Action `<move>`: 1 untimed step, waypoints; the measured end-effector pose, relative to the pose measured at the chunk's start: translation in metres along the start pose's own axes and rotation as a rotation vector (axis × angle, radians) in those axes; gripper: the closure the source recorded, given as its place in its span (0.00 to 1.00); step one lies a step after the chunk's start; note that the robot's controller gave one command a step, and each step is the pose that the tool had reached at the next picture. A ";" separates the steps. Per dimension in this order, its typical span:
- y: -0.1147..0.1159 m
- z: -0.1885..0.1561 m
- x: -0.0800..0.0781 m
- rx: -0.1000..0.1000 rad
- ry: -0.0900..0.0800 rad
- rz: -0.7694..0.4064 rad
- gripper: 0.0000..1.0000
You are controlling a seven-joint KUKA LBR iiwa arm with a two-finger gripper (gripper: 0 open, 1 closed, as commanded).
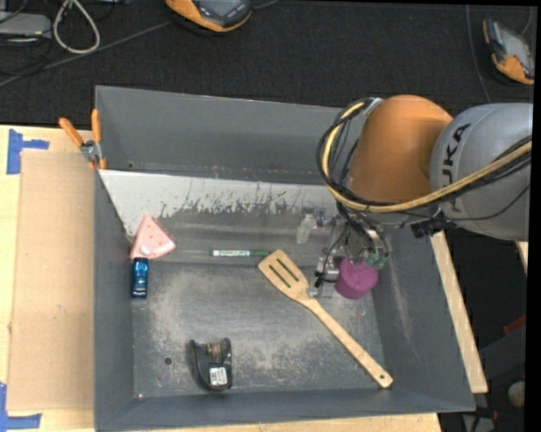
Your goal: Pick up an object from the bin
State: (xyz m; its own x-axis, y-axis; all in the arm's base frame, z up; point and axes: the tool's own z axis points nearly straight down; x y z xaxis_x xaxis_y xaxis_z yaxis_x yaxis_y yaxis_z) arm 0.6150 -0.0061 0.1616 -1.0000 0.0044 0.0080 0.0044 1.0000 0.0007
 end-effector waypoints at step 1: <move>0.000 -0.005 -0.001 0.000 -0.008 0.000 0.00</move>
Offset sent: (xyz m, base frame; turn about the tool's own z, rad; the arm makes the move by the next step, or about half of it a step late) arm 0.0008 -0.0214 -0.0916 0.1171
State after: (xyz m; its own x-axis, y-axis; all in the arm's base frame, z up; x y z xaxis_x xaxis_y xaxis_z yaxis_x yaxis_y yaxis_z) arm 0.6165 -0.0061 0.1667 -1.0000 0.0044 0.0002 0.0044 1.0000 0.0007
